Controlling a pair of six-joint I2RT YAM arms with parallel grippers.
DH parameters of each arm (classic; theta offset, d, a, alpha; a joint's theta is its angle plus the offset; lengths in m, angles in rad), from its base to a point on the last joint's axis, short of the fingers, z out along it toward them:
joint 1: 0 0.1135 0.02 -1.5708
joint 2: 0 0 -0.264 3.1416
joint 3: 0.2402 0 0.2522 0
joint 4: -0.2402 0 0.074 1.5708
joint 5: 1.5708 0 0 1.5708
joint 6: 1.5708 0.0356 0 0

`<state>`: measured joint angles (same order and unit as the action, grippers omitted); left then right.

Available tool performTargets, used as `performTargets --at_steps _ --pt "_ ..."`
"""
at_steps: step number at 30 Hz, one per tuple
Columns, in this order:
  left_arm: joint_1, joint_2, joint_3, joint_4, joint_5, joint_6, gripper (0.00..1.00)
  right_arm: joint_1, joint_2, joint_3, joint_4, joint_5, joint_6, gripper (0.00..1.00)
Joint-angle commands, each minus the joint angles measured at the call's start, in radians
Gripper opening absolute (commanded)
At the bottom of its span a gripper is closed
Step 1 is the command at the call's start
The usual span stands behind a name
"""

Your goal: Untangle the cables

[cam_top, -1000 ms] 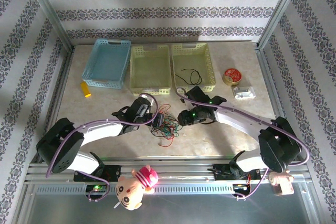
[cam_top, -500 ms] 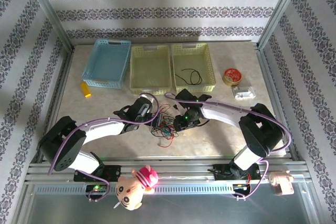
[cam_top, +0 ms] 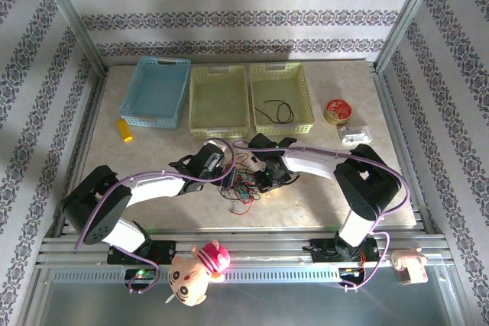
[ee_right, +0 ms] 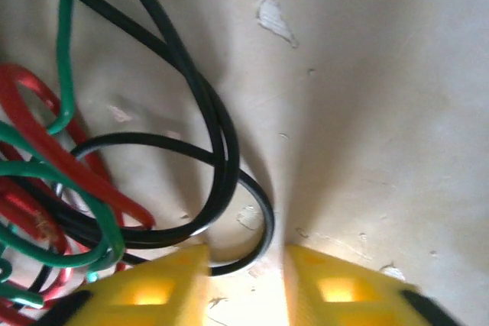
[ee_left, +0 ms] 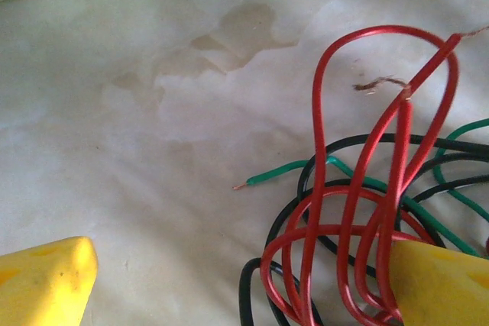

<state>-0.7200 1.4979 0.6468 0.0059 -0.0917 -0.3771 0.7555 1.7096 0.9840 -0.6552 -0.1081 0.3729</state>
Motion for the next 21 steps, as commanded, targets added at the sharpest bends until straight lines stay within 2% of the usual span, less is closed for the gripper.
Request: performTargets --at_steps 1,4,9,15,21 --pt "-0.016 0.026 0.025 -0.017 -0.028 -0.003 0.97 0.007 0.016 0.01 -0.047 0.057 0.03 0.16" --pt "-0.016 0.05 0.032 -0.02 -0.034 -0.008 0.96 -0.001 0.004 0.001 -0.03 0.064 0.043 0.06" --pt "-0.016 0.087 0.042 -0.035 -0.054 -0.015 0.95 -0.032 -0.09 0.003 -0.01 0.162 0.051 0.0" --pt "-0.017 0.128 0.051 -0.049 -0.072 -0.022 0.95 -0.106 -0.204 0.026 -0.018 0.341 0.019 0.0" --pt "-0.018 0.15 0.054 -0.054 -0.077 -0.028 0.95 -0.198 -0.299 0.056 -0.017 0.458 -0.023 0.0"
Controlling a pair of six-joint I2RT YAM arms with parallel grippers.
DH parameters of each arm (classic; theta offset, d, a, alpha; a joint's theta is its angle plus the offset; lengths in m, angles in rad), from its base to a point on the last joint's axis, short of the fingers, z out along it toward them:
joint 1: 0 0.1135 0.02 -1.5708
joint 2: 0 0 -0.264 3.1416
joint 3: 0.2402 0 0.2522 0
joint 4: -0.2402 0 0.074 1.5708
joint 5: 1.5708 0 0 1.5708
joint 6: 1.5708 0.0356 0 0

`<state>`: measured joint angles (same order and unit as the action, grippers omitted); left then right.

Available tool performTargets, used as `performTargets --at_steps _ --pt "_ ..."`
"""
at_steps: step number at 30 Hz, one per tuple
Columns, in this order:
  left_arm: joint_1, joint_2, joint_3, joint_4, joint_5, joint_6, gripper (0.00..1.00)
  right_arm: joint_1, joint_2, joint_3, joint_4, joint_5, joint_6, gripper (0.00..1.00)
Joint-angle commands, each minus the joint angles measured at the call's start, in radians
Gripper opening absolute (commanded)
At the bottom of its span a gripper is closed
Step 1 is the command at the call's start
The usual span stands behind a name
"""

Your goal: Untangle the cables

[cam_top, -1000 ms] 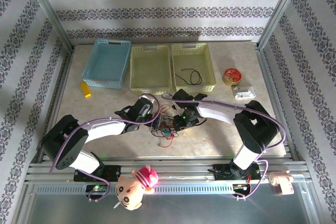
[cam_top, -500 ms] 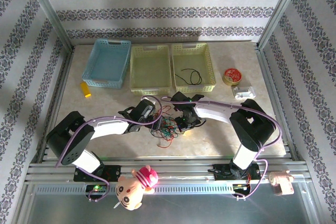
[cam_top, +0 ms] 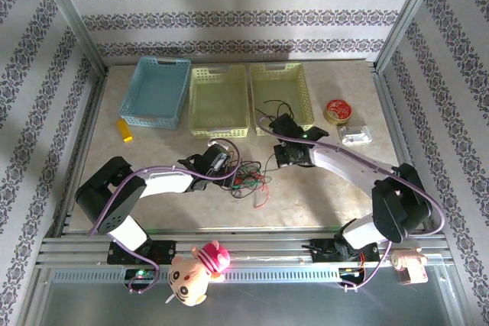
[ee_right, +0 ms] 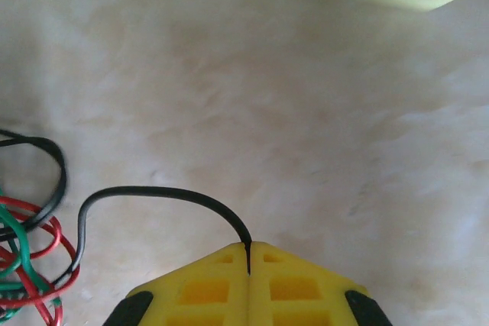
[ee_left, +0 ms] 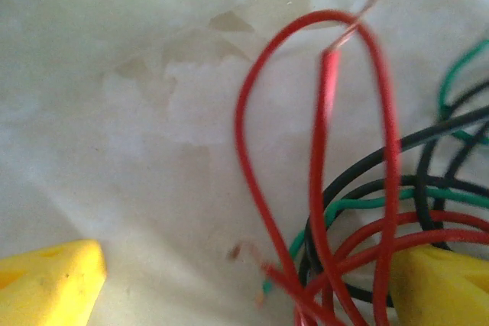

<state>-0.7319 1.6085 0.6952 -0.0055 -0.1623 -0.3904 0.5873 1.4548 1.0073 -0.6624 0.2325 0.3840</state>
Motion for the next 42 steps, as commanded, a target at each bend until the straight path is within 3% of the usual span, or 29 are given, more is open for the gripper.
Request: performTargets --at_steps 1,5,11,18,21,24,26,27,29,30,35,42 --pt "-0.006 0.039 0.004 -0.043 -0.007 -0.014 0.95 -0.047 -0.06 0.036 -0.008 0.126 -0.04 0.0" --pt "-0.007 0.046 0.001 -0.037 -0.001 -0.01 0.94 -0.093 -0.118 0.05 -0.001 0.164 -0.058 0.0" --pt "-0.008 0.069 -0.008 -0.007 0.017 0.001 0.8 -0.131 -0.227 0.055 0.033 0.232 -0.08 0.0" --pt "-0.008 0.083 -0.013 -0.007 0.02 0.008 0.78 -0.231 -0.324 0.122 0.068 0.297 -0.128 0.0" --pt "-0.008 0.084 -0.019 -0.005 0.02 0.011 0.78 -0.299 -0.346 0.165 0.093 0.245 -0.139 0.0" --pt "-0.007 0.086 -0.02 -0.001 0.025 0.012 0.78 -0.333 -0.315 0.197 0.104 0.086 -0.134 0.0" --pt "-0.01 0.084 -0.02 0.007 0.027 0.015 0.78 -0.32 -0.265 0.197 0.074 0.008 -0.102 0.01" --pt "-0.012 0.082 -0.02 0.008 0.027 0.018 0.78 -0.309 -0.247 0.181 0.069 -0.02 -0.08 0.07" --pt "-0.016 0.08 -0.017 0.015 0.021 0.018 0.79 -0.266 -0.218 0.123 0.084 -0.063 -0.014 0.34" --pt "-0.018 0.079 -0.016 0.015 0.018 0.018 0.79 -0.241 -0.208 0.091 0.104 -0.077 0.006 0.39" --pt "-0.036 0.086 -0.005 0.013 0.018 0.026 0.8 -0.063 -0.073 0.019 0.163 -0.114 0.051 0.46" --pt "-0.047 0.087 0.007 -0.002 0.006 0.035 0.82 0.023 0.14 0.056 0.132 -0.112 0.125 0.5"
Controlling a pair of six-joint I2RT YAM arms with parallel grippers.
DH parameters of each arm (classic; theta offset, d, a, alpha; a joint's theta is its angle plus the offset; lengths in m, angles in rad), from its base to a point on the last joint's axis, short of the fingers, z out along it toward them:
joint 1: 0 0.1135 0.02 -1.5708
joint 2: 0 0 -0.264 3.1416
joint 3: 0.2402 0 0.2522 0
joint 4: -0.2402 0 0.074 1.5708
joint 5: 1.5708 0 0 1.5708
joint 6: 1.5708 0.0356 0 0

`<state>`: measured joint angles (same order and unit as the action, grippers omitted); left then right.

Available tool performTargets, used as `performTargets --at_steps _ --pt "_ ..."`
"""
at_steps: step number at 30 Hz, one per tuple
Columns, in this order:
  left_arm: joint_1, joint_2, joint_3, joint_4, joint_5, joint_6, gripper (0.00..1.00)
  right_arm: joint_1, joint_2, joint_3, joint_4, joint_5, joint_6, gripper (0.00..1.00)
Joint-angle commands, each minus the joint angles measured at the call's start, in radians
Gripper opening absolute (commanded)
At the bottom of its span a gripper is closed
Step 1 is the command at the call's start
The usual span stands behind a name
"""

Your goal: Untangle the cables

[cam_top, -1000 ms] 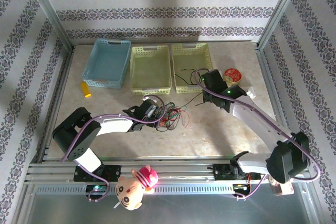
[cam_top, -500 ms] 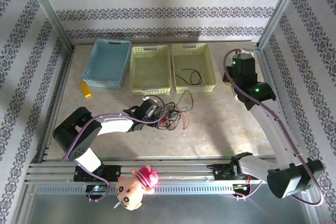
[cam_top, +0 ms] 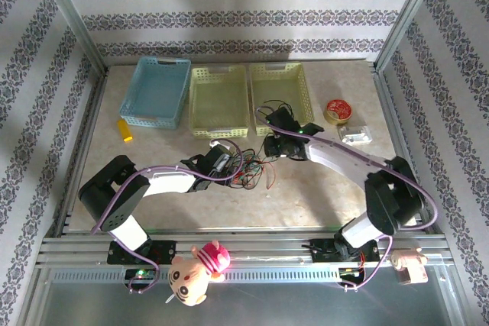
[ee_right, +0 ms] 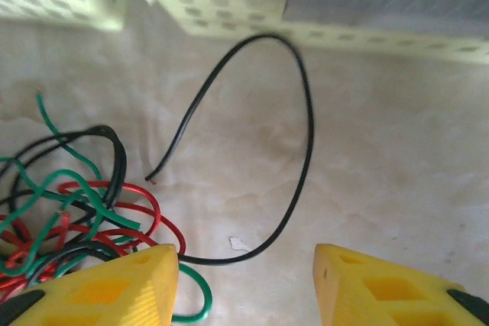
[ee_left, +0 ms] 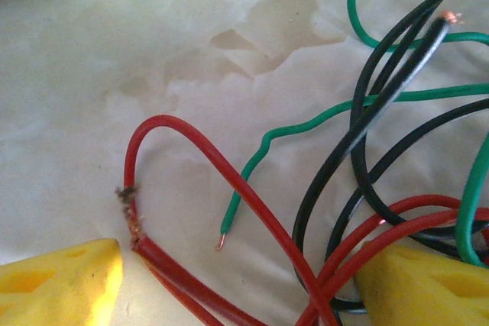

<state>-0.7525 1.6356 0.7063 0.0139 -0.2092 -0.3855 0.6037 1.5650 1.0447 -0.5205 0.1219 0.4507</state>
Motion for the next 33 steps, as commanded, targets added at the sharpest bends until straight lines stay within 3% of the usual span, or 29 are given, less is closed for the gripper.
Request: performTargets --at_steps 1,8,24,29,33 --pt "-0.029 0.058 -0.004 -0.023 0.049 0.03 0.82 0.007 0.051 0.02 -0.008 0.011 0.069 0.51" --pt "-0.038 0.051 0.005 -0.037 0.039 0.036 0.83 -0.004 0.162 0.042 0.039 0.076 0.108 0.52" --pt "-0.049 0.05 0.018 -0.049 0.025 0.04 0.84 -0.018 0.242 -0.026 0.054 0.065 0.199 0.5" --pt "-0.051 0.054 0.021 -0.049 0.022 0.04 0.84 -0.038 0.218 -0.052 0.067 0.057 0.216 0.16" --pt "-0.053 0.058 0.024 -0.051 0.017 0.04 0.84 -0.072 0.157 -0.092 0.097 0.057 0.253 0.01"
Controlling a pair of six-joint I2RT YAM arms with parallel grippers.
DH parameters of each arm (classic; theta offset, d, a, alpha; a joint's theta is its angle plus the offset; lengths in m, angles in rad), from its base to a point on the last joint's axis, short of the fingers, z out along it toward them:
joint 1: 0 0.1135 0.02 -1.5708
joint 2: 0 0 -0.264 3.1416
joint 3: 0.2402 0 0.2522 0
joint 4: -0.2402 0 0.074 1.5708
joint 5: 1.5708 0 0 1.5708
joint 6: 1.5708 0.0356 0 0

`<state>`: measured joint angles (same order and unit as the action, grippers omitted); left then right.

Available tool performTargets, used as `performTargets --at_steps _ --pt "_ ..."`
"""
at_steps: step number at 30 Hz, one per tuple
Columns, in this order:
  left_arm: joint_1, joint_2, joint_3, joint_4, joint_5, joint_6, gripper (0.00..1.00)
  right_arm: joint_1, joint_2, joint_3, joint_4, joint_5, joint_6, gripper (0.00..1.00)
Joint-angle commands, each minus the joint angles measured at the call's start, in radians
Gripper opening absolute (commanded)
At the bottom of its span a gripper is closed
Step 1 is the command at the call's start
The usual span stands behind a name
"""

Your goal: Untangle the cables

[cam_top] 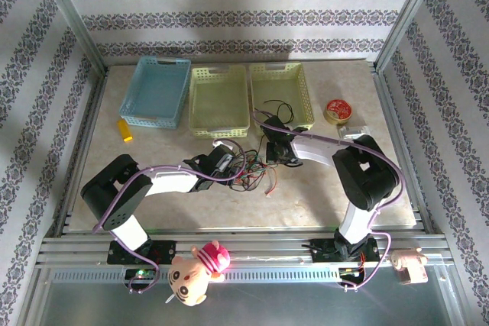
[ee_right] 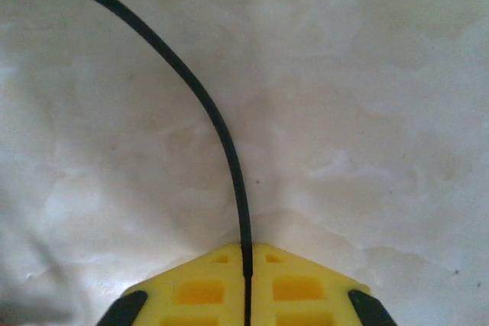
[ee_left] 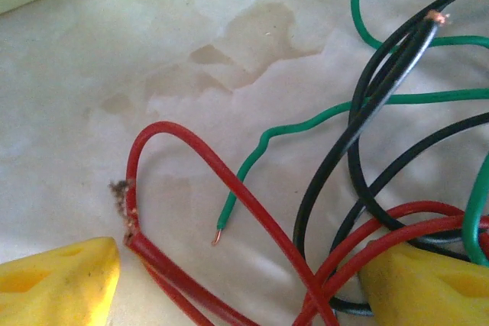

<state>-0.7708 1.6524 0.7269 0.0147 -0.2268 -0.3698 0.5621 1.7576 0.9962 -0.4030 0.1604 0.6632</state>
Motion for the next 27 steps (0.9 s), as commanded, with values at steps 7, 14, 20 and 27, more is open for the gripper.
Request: performTargets --at_steps 7,14,20,27 --pt "-0.035 0.051 -0.003 -0.049 0.03 0.022 0.86 -0.083 -0.279 -0.118 -0.045 0.194 0.065 0.0" --pt "-0.035 0.077 -0.007 -0.055 0.025 0.032 0.88 -0.18 -0.535 -0.109 -0.104 0.381 -0.016 0.0" --pt "-0.035 0.084 -0.016 -0.057 0.033 0.035 0.88 -0.278 -0.704 -0.018 -0.045 0.464 -0.186 0.0" --pt "-0.035 0.032 -0.042 -0.005 0.086 0.057 0.9 -0.339 -0.604 0.176 0.04 0.29 -0.273 0.0"
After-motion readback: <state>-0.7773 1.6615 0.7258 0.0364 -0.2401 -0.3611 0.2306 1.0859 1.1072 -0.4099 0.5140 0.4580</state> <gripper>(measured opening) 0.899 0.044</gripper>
